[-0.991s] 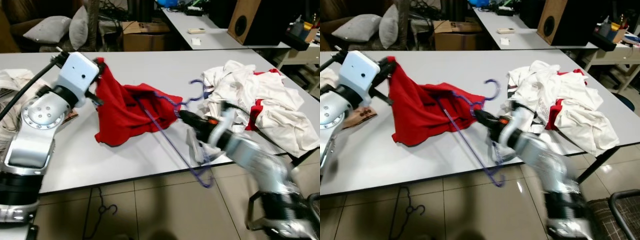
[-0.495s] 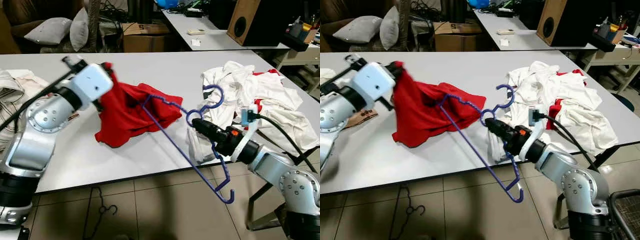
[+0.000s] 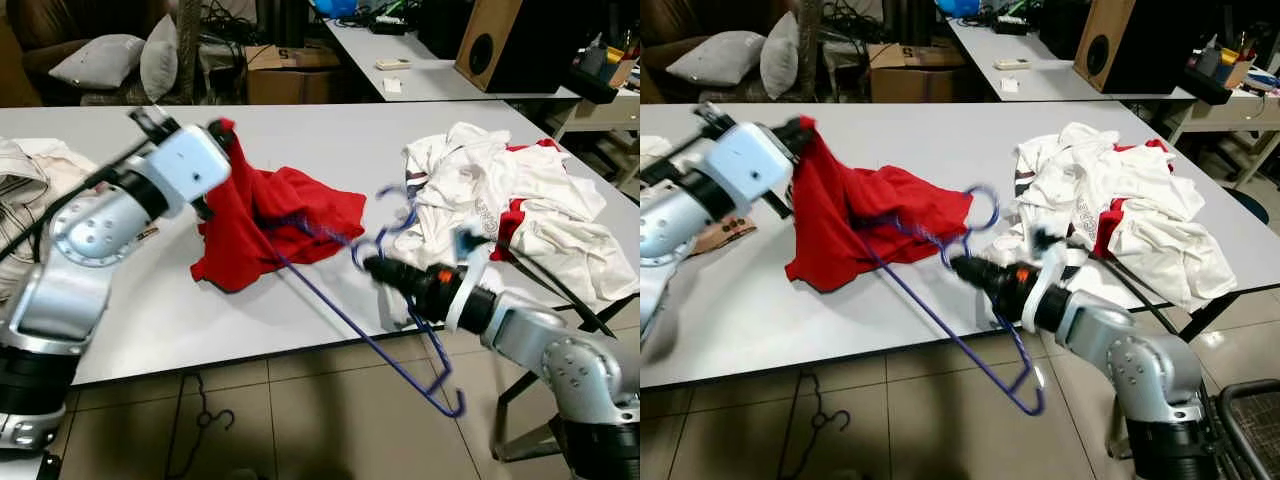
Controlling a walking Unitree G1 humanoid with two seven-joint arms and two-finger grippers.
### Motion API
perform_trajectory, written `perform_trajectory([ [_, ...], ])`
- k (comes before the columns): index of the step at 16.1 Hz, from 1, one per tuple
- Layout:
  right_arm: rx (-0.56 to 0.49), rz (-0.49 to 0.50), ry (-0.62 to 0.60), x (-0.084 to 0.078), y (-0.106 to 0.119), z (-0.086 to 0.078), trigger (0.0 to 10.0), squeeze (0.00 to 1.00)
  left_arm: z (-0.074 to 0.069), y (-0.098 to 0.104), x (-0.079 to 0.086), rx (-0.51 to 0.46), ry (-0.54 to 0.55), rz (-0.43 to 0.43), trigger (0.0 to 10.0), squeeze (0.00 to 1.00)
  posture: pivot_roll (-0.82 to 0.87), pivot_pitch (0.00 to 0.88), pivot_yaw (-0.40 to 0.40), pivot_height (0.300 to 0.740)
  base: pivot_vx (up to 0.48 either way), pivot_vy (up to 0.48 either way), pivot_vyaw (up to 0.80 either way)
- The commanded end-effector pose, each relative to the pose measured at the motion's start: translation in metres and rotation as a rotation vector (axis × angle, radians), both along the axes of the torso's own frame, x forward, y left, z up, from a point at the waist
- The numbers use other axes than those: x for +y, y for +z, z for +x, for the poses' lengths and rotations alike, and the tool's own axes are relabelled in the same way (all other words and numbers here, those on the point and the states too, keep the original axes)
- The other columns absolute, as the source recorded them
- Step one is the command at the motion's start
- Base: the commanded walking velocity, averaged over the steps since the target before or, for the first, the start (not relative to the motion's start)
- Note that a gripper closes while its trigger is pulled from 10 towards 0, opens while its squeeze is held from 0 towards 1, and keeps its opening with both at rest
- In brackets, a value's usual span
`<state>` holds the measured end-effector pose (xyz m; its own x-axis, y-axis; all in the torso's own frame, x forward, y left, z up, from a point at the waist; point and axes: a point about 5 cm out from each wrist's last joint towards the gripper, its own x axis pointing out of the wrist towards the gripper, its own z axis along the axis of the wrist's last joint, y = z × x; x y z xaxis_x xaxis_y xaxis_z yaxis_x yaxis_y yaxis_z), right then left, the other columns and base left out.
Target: Hang hanger
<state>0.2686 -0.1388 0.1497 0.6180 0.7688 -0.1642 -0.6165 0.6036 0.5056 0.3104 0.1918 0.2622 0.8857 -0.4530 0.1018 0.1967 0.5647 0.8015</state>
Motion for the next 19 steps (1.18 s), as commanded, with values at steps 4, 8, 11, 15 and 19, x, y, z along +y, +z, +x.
perform_trajectory([
  [4,-0.153,-0.089,-0.044,0.003,0.011,0.013,10.0,0.00,-0.006,0.001,-0.018,0.006,-0.121,-0.037,0.0,0.00,0.03,0.000,-0.041,0.740,0.000,0.000,0.00],
  [8,-0.227,-0.072,-0.033,0.006,0.020,0.018,10.0,0.00,-0.006,0.000,-0.022,0.017,-0.152,-0.037,0.0,0.00,0.03,0.000,-0.040,0.740,0.000,0.000,0.00],
  [11,-0.177,-0.073,0.025,0.019,0.004,0.022,10.0,0.00,-0.008,0.001,-0.038,0.021,-0.227,-0.079,0.0,0.00,0.04,0.000,-0.040,0.740,0.000,0.000,0.00],
  [15,-0.173,-0.075,0.035,0.021,0.002,0.022,10.0,0.00,-0.008,0.002,-0.040,0.017,-0.233,-0.082,0.0,0.00,0.04,0.000,-0.040,0.740,0.000,0.000,0.00],
  [19,-0.049,0.103,-0.258,0.017,-0.003,0.050,10.0,0.00,-0.020,0.008,-0.040,0.040,-0.313,-0.121,0.0,0.00,0.05,0.000,-0.046,0.740,0.000,0.000,0.00],
])
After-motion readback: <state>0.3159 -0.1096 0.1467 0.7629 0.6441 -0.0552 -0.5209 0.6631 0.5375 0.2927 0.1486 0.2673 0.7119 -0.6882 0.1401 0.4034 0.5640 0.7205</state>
